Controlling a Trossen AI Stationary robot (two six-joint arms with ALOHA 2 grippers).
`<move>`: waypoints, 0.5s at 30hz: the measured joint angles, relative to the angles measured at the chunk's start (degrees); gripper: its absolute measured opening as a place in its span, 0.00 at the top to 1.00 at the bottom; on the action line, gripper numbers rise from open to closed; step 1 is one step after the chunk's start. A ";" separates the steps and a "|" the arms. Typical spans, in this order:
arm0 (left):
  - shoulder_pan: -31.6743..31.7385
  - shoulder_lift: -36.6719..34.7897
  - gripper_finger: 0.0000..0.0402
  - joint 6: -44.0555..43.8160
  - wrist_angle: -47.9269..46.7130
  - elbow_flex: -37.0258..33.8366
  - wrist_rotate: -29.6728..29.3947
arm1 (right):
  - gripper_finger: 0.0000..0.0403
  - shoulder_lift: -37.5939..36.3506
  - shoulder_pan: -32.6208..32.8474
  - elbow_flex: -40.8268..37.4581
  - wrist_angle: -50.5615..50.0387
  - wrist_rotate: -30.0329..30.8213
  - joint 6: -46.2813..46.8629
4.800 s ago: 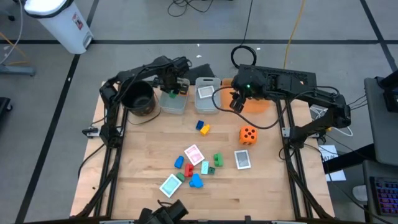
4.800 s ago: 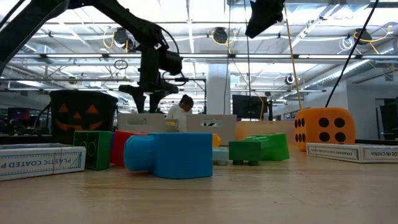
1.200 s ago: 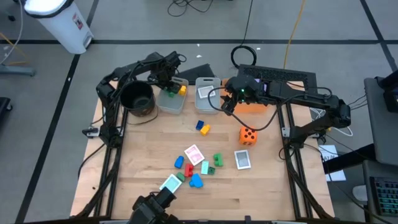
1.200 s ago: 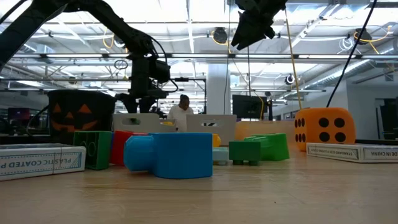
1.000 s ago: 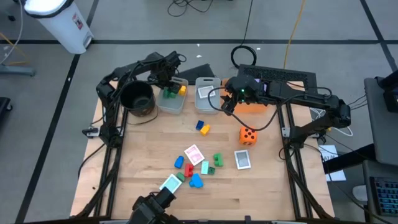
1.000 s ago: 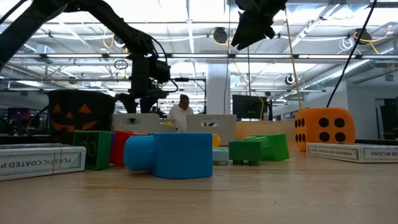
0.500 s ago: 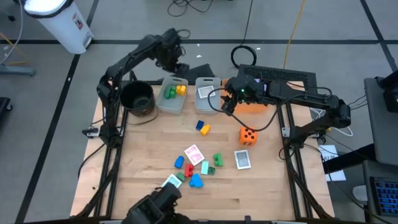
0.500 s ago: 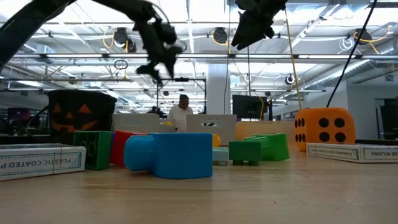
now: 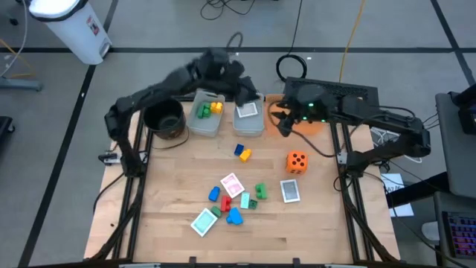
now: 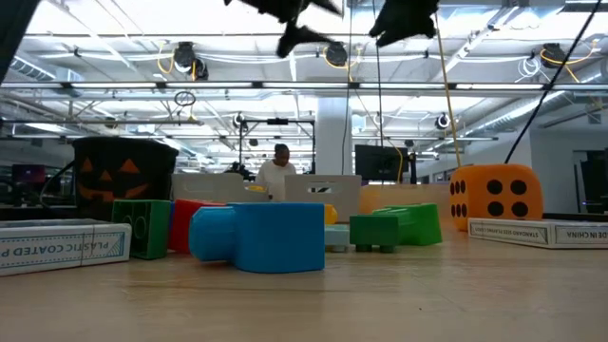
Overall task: Pick & Place Toys
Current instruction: Put the blue deck of cards into the right gray bin
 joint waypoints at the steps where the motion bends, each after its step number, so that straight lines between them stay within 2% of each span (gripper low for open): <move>1: -1.48 -1.17 0.39 -1.40 5.16 -3.39 0.08 | 0.59 -1.01 0.00 -0.19 -0.04 0.01 -0.09; 4: -5.49 -4.27 0.39 -5.87 18.86 -13.48 -0.38 | 0.59 -4.23 0.52 -2.60 0.08 0.02 -0.11; 9: -12.74 -8.45 0.39 -12.59 36.10 -26.52 -7.38 | 0.59 -9.85 2.33 -10.02 2.85 -2.10 3.06; 12: -17.07 -11.38 0.39 -13.24 38.02 -30.33 -12.12 | 0.59 -12.74 3.39 -15.79 8.64 -7.59 5.38; 15: -21.25 -13.88 0.39 -12.76 32.71 -31.44 -15.51 | 0.59 -15.00 4.66 -21.74 17.95 -14.36 8.33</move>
